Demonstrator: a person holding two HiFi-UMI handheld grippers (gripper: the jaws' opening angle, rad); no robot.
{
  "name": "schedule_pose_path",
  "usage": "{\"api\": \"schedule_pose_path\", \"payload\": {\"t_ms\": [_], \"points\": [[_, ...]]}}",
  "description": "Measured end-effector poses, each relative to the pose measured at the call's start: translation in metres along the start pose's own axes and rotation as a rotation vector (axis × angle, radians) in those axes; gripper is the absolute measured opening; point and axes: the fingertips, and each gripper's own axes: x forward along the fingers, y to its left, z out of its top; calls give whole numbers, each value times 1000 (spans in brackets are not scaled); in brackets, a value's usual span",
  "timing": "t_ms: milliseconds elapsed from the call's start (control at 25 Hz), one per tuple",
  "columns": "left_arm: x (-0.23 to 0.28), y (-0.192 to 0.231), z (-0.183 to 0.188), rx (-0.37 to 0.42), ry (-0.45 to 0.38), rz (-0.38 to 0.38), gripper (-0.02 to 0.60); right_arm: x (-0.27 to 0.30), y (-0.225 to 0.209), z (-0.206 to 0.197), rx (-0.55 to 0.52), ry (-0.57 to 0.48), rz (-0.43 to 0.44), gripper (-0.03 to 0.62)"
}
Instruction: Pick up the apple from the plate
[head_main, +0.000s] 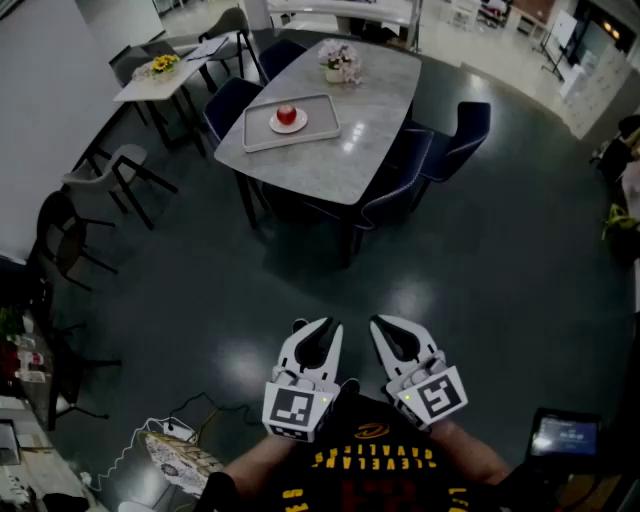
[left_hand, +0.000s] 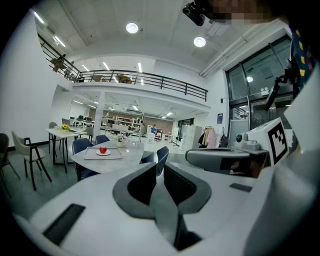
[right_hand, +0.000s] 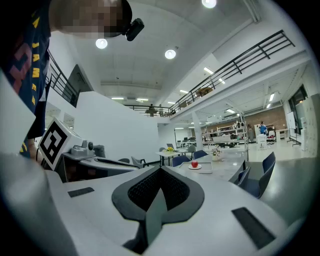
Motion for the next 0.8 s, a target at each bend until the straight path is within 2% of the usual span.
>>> {"api": "schedule_pose_path", "payload": {"t_ms": [360, 800], "points": [[5, -15, 1, 19, 19, -19, 49, -11, -5, -3, 18, -1, 2, 6], [32, 35, 11, 0, -14, -9, 49, 38, -26, 11, -17, -39, -39, 8]]}}
